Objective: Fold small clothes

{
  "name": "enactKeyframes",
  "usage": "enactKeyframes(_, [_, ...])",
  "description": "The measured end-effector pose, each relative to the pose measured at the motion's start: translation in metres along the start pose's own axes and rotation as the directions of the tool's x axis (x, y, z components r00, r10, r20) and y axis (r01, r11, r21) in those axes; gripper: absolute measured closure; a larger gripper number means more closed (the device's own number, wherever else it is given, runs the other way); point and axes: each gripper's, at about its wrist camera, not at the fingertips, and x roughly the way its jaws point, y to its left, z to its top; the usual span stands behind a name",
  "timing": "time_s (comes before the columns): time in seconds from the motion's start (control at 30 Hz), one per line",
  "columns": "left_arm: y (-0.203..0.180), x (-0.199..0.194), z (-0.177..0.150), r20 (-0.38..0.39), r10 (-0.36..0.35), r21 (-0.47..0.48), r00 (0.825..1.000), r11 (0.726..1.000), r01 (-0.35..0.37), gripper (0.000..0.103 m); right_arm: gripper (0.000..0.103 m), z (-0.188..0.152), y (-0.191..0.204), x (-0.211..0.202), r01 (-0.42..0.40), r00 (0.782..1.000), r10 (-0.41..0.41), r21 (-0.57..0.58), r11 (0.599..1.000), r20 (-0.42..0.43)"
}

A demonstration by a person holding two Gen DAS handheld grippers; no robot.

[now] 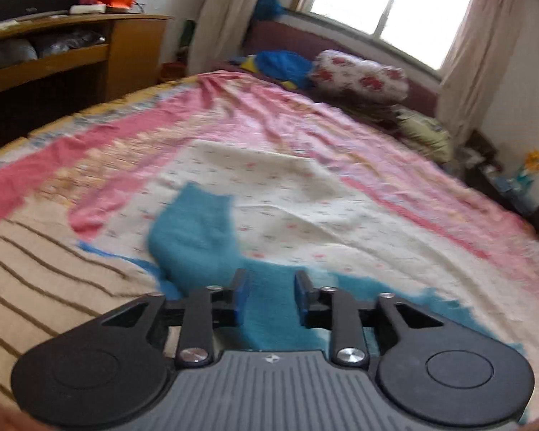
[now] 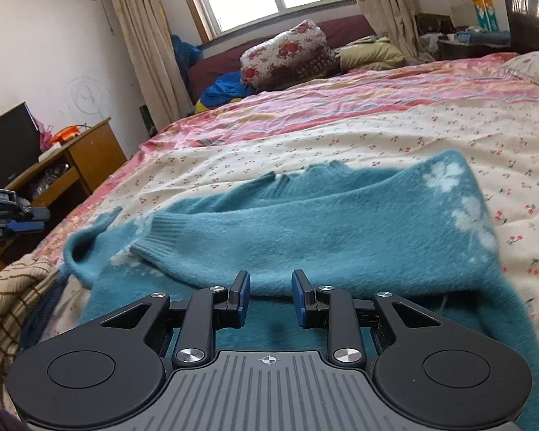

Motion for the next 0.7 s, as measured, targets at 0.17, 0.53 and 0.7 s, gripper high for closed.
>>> enactKeyframes(0.17, [-0.016,0.044,-0.006,-0.028,0.099,0.099,0.995,0.990,-0.095,0.058,0.076,-0.004,0.007,0.005,-0.017,1.000,0.017,-0.008,1.000,-0.022])
enactKeyframes(0.53, [-0.040,0.121,-0.009,-0.020,0.432,0.348,0.902,0.848,-0.399,0.054,0.076,-0.010,0.001,0.014,-0.034,0.997,0.036,0.028,0.999,-0.064])
enactKeyframes(0.7, [-0.015,0.112,-0.002,-0.084,0.347,0.185,0.934,0.927,-0.328,0.084,0.076,-0.013,-0.004,0.015,-0.048,0.996,0.052,0.056,0.997,-0.073])
